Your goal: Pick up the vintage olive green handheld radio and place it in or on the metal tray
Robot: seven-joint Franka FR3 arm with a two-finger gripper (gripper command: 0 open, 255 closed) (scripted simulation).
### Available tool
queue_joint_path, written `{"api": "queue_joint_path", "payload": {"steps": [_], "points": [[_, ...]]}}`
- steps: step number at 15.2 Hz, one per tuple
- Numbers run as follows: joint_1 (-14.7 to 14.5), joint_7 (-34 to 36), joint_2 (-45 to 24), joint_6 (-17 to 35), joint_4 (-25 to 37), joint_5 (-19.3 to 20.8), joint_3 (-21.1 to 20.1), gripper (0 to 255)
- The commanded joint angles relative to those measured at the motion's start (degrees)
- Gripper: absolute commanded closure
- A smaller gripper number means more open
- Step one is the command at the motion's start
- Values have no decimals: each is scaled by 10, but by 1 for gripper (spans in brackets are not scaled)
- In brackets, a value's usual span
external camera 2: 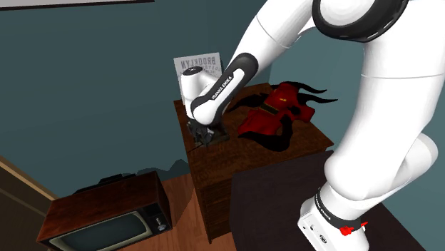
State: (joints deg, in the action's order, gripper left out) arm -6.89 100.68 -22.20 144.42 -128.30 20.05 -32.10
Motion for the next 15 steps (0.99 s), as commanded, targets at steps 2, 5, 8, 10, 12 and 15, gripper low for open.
{"api": "queue_joint_path", "payload": {"steps": [2, 5, 8, 10, 12, 15], "points": [[11, -14, 22, -18, -1, -21, -14, 255], [18, -29, 21, -33, 15, -26, -14, 255], [28, -57, -10, -57, 68, -16, 2, 255], [33, -75, -33, -74, 106, -11, 12, 255], [37, -93, -56, -93, 148, -6, 21, 255], [41, -119, -94, -123, 215, 0, 34, 255]]}}
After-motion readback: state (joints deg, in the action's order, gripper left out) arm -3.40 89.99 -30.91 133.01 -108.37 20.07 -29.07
